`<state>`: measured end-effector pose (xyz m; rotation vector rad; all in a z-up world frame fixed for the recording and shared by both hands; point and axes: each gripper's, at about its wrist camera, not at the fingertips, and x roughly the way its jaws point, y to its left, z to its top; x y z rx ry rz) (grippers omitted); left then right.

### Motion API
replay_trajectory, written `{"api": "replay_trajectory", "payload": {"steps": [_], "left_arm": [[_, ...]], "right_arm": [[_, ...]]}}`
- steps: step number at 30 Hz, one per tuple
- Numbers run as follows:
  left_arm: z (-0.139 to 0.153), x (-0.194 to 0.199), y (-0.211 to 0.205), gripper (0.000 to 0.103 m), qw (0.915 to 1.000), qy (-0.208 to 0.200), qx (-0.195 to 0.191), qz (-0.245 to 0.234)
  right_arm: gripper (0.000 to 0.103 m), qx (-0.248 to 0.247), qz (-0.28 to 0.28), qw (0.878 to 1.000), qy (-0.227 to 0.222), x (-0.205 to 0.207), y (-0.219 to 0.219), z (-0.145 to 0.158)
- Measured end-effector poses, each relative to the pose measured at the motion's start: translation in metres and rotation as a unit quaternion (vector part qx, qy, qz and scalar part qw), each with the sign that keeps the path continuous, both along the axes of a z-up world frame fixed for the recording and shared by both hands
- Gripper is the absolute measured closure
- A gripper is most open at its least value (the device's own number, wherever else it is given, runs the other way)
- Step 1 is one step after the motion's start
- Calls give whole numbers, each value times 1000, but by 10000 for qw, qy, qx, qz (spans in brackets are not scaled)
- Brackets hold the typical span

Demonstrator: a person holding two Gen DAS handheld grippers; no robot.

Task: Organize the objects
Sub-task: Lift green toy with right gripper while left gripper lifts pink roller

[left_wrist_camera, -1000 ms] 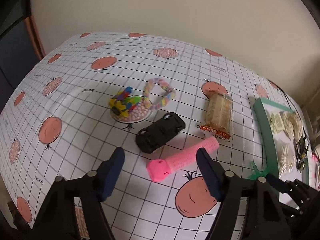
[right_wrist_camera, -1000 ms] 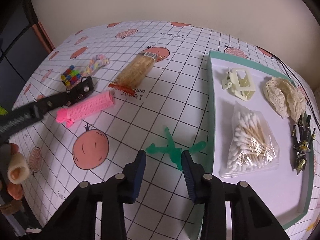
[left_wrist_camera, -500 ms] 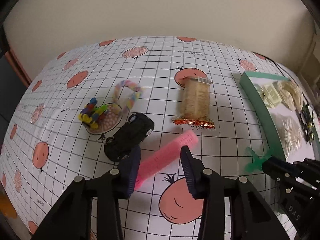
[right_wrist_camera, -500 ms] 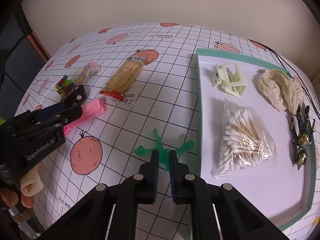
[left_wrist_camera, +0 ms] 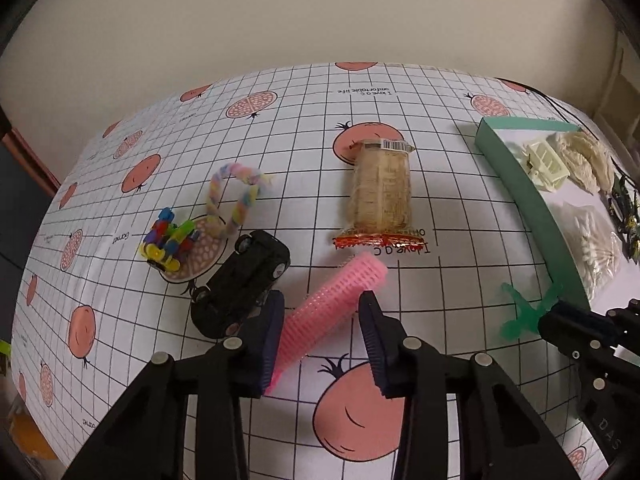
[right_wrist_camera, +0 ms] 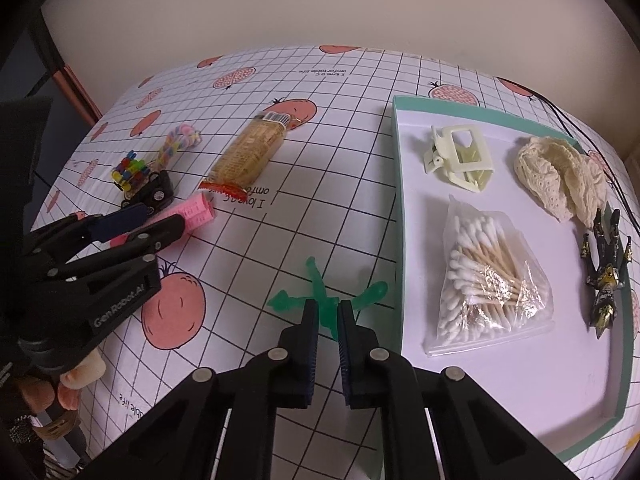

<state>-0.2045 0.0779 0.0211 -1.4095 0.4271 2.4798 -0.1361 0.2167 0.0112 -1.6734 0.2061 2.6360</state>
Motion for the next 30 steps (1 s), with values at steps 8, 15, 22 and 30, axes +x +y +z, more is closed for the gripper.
{"api": "replay_trajectory", "payload": {"steps": [8,15,22,30], "left_arm": [[-5,-6,0,59,10000,-5,24,25],[-10,-6,6,58,10000,-60,-60,-38],[-8,-2,7,68,9998,-175,-87,-47],[-5,-2,2,79,9996,-272,-47,38]], "right_arm": [[93,-38,-14,10000,6,0,0,-1],[93,-103,-38,9999,22,2,2,-1],[93,-117,-15,9999,7,1,3,-1],[101,-77,57,10000,1,2,1,2]]}}
